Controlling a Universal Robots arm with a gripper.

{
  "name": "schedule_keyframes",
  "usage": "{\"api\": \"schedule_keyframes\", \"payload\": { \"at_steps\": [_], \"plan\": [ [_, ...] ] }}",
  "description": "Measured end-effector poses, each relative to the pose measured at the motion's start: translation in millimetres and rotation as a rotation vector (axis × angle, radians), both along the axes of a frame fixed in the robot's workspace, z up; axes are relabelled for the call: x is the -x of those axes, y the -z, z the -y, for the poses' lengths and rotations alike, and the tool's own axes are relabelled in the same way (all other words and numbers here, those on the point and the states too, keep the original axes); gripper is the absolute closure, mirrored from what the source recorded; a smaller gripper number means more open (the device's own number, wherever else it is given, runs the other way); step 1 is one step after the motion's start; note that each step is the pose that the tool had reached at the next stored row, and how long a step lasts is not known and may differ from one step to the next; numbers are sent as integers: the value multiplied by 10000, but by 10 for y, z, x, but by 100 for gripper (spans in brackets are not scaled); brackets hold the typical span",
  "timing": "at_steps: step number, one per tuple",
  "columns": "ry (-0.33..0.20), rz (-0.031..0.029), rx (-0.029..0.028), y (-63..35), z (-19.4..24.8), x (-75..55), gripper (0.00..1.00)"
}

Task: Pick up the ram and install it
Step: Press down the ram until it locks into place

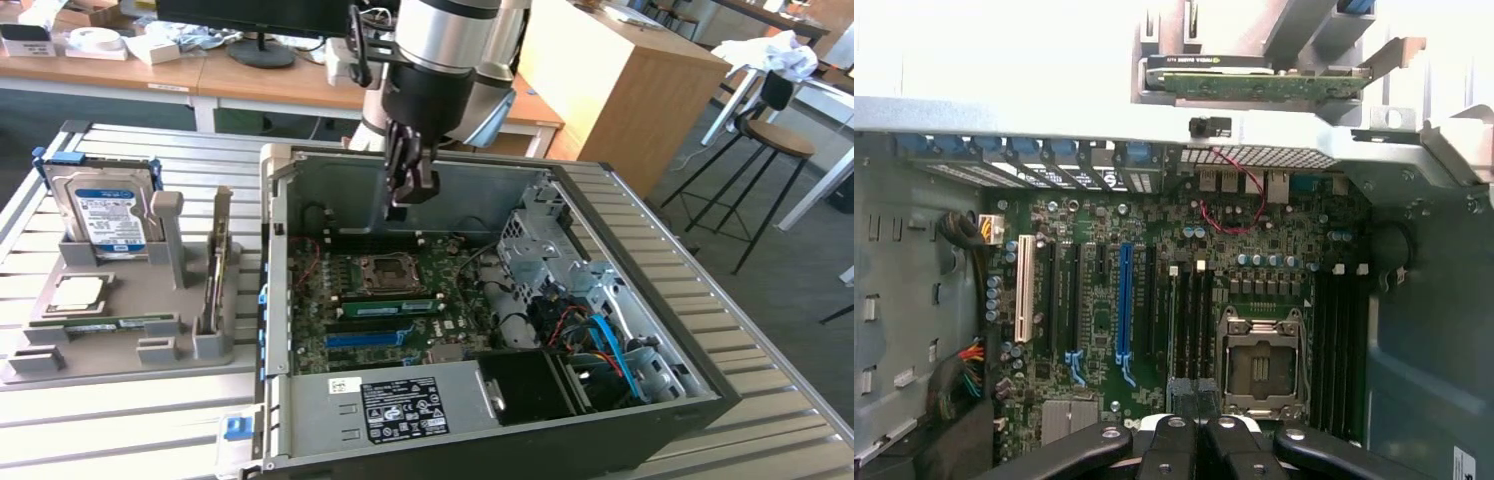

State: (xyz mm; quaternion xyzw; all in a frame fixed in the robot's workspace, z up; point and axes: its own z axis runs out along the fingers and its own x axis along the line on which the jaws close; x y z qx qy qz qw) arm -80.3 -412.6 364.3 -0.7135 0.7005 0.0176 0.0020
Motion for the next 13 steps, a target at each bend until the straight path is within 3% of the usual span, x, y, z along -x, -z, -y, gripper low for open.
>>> {"api": "schedule_keyframes", "payload": {
  "at_steps": [13],
  "plan": [
    [-2, -1, 0, 0, 0, -220, 90]
  ]
}}
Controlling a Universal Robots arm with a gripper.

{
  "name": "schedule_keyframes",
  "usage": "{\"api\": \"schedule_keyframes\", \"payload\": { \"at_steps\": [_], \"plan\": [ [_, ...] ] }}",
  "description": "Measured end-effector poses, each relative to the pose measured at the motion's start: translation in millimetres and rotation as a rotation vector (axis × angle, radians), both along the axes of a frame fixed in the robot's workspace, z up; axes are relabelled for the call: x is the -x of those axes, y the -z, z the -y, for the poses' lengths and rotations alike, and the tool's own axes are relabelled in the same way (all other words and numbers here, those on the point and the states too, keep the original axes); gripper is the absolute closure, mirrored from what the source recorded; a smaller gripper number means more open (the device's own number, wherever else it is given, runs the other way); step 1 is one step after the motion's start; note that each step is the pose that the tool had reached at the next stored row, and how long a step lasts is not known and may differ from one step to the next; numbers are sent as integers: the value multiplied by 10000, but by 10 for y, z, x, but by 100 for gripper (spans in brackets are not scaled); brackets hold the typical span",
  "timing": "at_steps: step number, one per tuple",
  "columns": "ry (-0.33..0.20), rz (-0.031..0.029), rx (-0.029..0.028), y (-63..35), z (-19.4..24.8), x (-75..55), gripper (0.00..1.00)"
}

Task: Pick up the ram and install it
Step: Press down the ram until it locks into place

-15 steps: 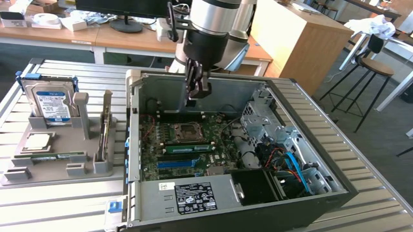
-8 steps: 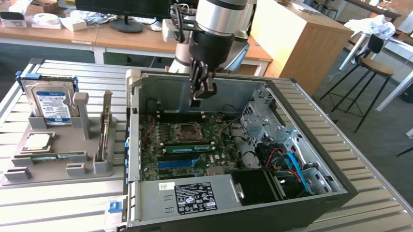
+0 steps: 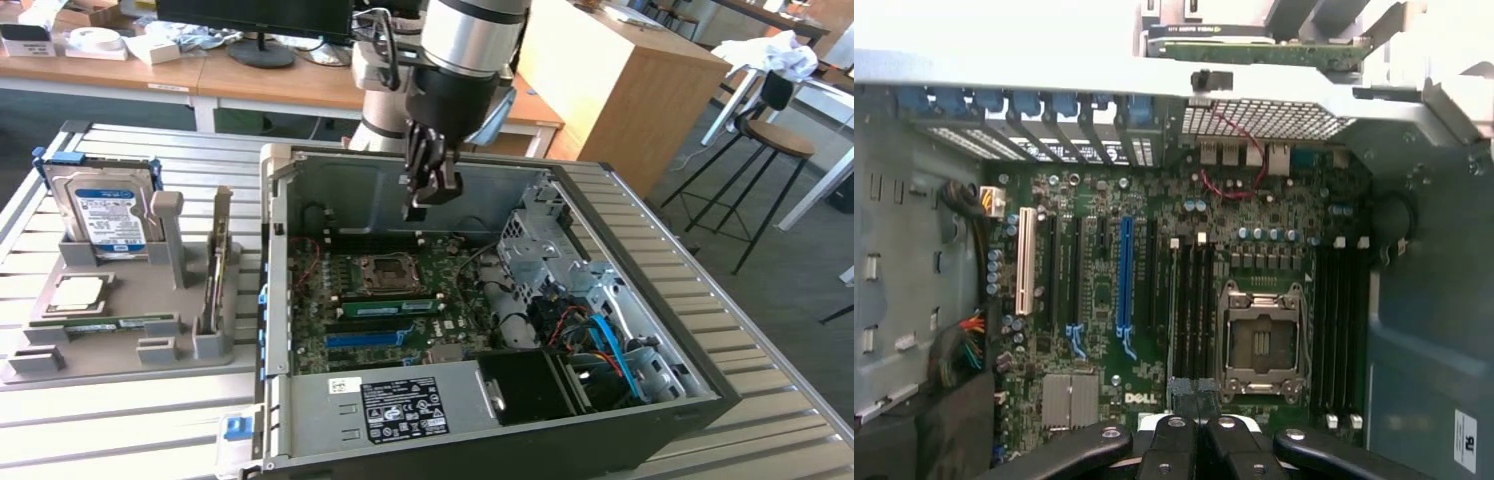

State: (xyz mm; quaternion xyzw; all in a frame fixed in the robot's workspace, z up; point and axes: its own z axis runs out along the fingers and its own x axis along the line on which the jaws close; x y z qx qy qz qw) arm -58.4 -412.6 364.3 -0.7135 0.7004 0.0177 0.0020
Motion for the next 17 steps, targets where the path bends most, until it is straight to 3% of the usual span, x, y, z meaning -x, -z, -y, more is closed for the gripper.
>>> {"api": "schedule_keyframes", "payload": {
  "at_steps": [10, 17],
  "plan": [
    [0, 0, 1, 0, 0, -141, 90],
    [1, 0, 0, 0, 0, -142, 90]
  ]
}}
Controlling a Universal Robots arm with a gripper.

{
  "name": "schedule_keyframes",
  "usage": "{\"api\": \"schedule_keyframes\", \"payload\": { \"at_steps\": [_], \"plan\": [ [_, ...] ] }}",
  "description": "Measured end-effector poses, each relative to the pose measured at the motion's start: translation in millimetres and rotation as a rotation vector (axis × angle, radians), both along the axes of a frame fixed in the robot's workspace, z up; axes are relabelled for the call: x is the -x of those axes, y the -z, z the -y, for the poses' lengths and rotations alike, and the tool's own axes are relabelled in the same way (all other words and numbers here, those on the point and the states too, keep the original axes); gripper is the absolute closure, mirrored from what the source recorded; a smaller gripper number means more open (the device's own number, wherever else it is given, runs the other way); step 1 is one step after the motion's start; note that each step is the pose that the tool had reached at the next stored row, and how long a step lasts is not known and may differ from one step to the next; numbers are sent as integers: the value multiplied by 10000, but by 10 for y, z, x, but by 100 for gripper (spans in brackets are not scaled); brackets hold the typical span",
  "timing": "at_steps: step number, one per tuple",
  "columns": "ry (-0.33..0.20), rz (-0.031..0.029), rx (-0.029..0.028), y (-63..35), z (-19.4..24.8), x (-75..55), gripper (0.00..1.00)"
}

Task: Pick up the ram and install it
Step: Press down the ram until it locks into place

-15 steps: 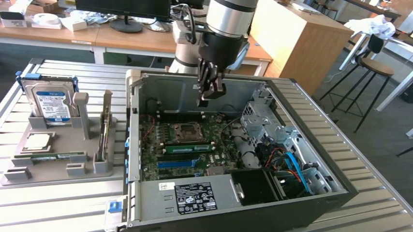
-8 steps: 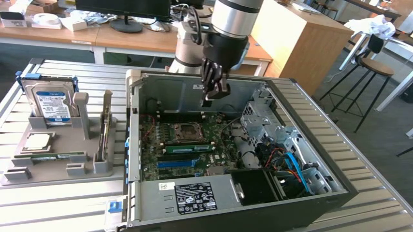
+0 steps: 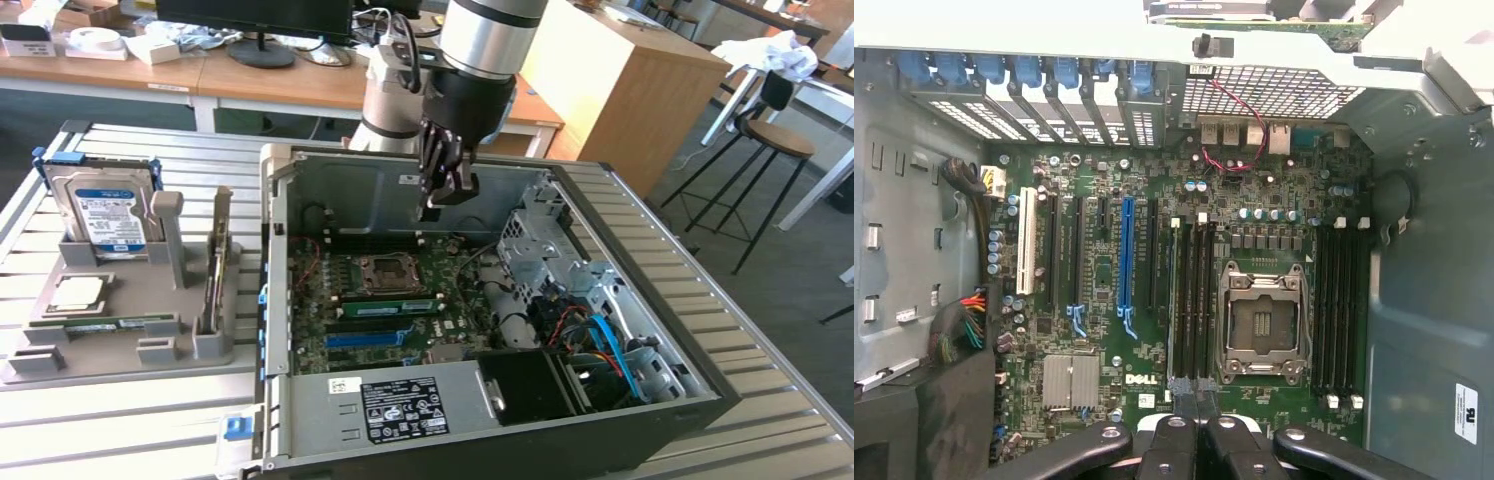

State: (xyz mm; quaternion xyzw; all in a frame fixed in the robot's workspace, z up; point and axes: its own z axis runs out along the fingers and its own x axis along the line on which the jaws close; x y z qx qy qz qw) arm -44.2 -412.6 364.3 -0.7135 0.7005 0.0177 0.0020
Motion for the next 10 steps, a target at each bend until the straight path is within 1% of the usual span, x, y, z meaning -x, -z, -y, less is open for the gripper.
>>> {"api": "schedule_keyframes", "payload": {
  "at_steps": [6, 10],
  "plan": [
    [21, -1, 1, 0, 0, 0, 90],
    [197, -1, 1, 2, 0, 0, 90]
  ]
}}
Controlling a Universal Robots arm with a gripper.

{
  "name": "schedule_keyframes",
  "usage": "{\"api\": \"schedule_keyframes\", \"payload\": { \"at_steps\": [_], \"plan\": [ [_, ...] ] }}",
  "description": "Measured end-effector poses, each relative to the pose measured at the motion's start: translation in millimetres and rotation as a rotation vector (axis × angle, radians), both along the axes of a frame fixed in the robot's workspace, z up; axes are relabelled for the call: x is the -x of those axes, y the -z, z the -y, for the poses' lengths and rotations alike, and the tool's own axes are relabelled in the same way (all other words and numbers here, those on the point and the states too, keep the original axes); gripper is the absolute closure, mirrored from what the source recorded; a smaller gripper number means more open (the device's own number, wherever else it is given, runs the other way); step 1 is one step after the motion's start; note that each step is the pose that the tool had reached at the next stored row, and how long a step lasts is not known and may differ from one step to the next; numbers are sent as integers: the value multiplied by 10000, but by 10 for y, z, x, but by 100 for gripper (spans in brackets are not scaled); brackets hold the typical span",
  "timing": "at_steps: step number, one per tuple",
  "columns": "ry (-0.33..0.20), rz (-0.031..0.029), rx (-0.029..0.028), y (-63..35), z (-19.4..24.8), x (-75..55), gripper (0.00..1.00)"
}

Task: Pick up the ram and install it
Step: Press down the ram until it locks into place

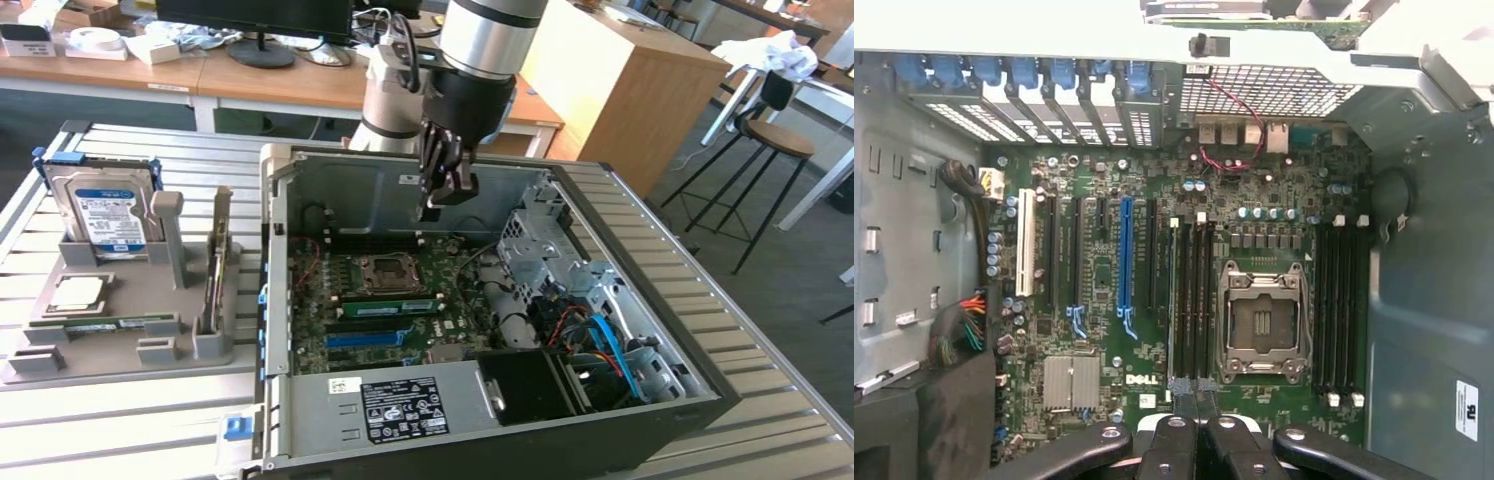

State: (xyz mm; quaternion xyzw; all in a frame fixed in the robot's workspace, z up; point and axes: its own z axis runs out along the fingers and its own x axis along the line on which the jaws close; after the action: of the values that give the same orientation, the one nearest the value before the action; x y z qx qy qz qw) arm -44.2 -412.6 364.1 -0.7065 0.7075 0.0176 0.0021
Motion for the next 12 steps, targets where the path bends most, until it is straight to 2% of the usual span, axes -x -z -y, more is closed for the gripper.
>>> {"api": "schedule_keyframes", "payload": {
  "at_steps": [12],
  "plan": [
    [1307, 0, -1, 6, 0, 0, 90]
  ]
}}
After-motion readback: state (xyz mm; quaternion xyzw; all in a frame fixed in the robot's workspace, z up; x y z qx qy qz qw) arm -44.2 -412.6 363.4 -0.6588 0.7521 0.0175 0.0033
